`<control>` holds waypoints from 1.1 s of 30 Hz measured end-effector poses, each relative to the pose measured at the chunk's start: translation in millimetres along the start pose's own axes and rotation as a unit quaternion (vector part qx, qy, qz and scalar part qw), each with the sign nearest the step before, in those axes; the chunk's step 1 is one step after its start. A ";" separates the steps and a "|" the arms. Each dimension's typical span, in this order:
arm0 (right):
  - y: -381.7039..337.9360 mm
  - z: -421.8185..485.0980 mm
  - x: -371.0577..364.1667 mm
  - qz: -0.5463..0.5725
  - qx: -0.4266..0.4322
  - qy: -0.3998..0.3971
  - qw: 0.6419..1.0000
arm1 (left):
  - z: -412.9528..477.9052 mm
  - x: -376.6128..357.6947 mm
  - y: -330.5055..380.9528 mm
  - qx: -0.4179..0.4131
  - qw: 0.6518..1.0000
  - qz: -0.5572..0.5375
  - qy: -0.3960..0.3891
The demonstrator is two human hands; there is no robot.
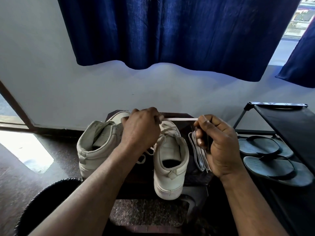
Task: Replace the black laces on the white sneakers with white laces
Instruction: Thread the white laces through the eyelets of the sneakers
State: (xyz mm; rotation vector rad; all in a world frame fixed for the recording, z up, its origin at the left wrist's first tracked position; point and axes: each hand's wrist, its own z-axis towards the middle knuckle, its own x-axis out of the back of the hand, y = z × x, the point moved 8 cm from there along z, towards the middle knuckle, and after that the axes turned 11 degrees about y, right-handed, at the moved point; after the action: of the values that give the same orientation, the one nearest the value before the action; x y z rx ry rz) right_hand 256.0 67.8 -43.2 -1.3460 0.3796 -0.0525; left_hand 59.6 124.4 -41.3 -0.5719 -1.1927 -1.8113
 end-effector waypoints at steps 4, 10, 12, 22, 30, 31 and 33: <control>2.5 -1.9 -5.0 -0.021 0.000 -0.002 1.000 | -5.8 -2.0 25.0 -0.091 0.981 -0.165 -0.041; 3.7 -4.9 -11.3 -0.057 0.013 -0.010 0.998 | -12.3 -9.6 39.3 -0.127 0.967 -0.218 -0.040; 3.5 -3.0 -5.5 -0.044 0.007 0.002 0.999 | -6.5 -8.1 28.1 -0.099 0.981 -0.166 -0.013; 5.0 6.2 4.1 0.135 -0.037 0.022 0.990 | -2.2 -14.2 13.3 -0.029 0.984 -0.173 -0.025; 23.8 27.3 42.1 0.272 -0.099 0.167 0.943 | -4.1 10.4 -3.5 0.062 0.981 -0.183 -0.029; 23.7 28.9 46.5 0.271 -0.091 0.181 0.941 | -9.7 8.2 -4.5 0.071 0.978 -0.182 -0.068; 18.7 28.3 40.2 0.235 -0.061 0.170 0.955 | -24.4 0.8 -5.0 0.078 0.975 -0.159 -0.133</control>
State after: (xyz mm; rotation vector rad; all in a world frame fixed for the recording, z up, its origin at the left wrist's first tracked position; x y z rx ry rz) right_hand 298.8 88.5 -65.9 -1.3375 1.0011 0.1388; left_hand 57.0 103.0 -53.8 -0.5702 -1.6731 -1.9225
